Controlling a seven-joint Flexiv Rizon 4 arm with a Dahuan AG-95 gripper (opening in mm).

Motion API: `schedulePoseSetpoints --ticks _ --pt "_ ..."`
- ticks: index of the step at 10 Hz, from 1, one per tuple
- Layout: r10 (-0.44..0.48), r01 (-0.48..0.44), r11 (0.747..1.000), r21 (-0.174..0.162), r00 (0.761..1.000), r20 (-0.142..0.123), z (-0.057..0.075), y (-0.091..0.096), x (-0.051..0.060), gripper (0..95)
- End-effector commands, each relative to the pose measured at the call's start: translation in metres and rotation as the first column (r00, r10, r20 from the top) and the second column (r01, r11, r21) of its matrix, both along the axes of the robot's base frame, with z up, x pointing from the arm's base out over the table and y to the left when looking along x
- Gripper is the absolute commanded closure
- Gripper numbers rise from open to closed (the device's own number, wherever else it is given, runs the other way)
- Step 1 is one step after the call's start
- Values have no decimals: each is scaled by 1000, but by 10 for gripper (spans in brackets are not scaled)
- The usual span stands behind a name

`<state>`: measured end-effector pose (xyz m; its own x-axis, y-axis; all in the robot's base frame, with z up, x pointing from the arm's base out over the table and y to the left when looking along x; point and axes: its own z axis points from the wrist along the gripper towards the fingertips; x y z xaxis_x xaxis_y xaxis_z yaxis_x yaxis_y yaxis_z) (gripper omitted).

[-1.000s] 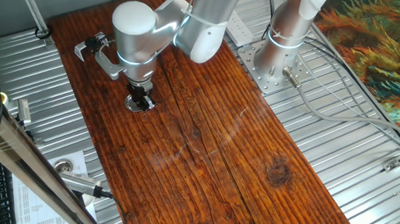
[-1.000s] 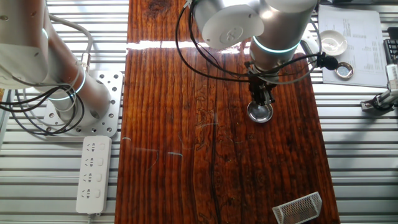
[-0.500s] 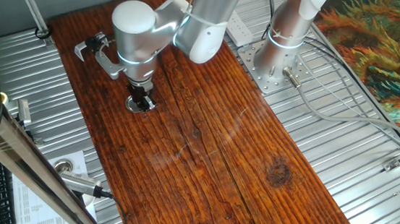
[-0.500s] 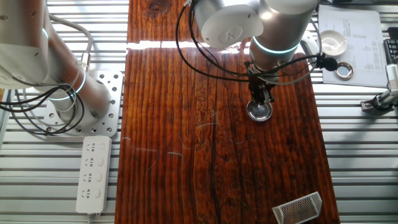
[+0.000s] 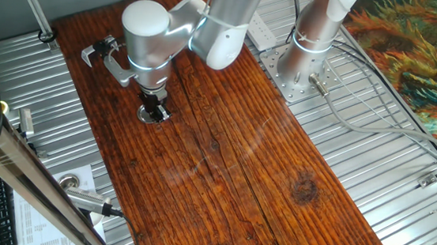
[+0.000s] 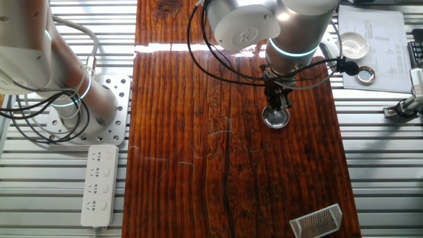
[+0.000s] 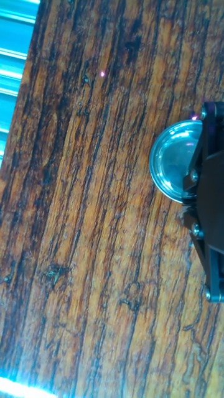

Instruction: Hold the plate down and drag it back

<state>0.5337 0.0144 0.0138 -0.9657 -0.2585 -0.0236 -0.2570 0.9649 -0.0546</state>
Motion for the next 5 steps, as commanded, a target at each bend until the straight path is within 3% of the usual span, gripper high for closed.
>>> schedulePoseSetpoints --ticks 1,5 --pt "21 -21 1000 -14 1000 1 1 -2 0 950" --pt "52 -51 999 18 999 -16 1 -2 0 950"
